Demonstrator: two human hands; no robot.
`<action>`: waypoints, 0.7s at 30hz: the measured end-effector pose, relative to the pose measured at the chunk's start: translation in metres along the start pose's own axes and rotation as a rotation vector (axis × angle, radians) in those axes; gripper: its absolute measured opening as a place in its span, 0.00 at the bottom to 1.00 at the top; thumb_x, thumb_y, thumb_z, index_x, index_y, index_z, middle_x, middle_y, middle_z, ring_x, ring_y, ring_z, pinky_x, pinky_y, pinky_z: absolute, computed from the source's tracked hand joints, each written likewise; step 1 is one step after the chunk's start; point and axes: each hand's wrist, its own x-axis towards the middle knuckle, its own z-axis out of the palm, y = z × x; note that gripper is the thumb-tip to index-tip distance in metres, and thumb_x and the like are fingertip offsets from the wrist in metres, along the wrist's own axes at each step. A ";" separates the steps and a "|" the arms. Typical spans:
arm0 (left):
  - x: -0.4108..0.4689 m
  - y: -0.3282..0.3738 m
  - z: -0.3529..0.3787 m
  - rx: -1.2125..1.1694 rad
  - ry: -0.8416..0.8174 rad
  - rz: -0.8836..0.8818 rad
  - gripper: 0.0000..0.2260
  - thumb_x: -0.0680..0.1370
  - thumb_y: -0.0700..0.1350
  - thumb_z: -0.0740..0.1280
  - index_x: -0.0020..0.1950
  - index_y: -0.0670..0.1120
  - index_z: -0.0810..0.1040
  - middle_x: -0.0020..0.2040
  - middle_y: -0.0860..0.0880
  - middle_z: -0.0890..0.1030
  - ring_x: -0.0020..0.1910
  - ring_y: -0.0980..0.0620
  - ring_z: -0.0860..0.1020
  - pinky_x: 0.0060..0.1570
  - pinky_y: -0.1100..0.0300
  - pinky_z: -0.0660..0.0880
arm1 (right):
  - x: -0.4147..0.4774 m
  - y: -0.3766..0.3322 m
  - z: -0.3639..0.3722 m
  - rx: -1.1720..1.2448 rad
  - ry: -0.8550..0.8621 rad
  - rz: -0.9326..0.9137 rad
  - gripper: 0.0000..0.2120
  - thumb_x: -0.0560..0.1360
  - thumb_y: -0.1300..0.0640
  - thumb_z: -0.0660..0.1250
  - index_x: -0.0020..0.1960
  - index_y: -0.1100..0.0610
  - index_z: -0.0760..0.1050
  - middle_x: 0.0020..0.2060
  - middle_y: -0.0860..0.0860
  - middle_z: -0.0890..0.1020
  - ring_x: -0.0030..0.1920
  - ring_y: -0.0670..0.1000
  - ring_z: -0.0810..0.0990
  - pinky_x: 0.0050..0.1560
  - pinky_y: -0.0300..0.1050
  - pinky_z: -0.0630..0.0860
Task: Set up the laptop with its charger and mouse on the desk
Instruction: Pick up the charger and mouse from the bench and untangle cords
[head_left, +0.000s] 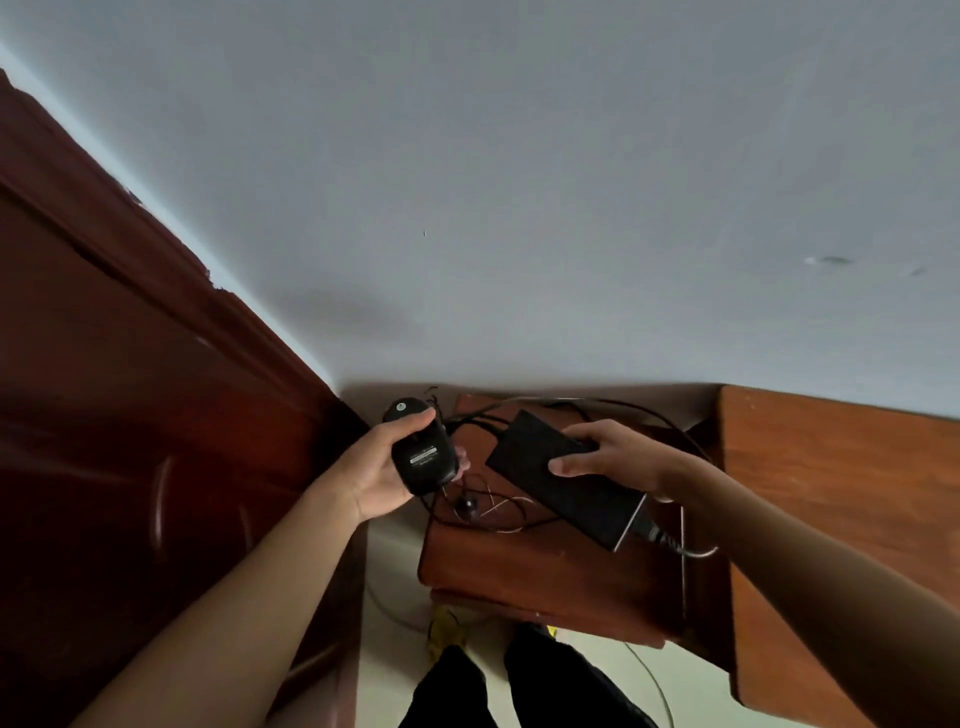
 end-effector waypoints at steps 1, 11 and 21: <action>0.001 0.002 0.004 -0.042 -0.014 0.020 0.20 0.65 0.46 0.78 0.52 0.40 0.77 0.56 0.34 0.78 0.58 0.36 0.78 0.62 0.46 0.74 | -0.003 -0.003 0.003 0.027 -0.012 -0.002 0.12 0.72 0.52 0.73 0.54 0.54 0.81 0.47 0.57 0.85 0.42 0.55 0.85 0.43 0.48 0.81; -0.019 0.031 0.019 -0.088 0.094 0.156 0.12 0.71 0.43 0.71 0.51 0.41 0.75 0.48 0.38 0.80 0.50 0.39 0.81 0.51 0.47 0.79 | -0.021 -0.020 0.027 0.065 -0.076 -0.098 0.19 0.70 0.55 0.75 0.60 0.53 0.78 0.51 0.56 0.84 0.47 0.56 0.84 0.44 0.48 0.80; -0.045 0.045 0.018 -0.251 0.064 0.245 0.08 0.73 0.41 0.69 0.47 0.39 0.73 0.49 0.34 0.77 0.49 0.39 0.79 0.43 0.51 0.80 | -0.011 -0.009 0.055 0.092 0.128 -0.151 0.18 0.68 0.64 0.77 0.56 0.61 0.77 0.47 0.56 0.84 0.45 0.49 0.82 0.50 0.42 0.78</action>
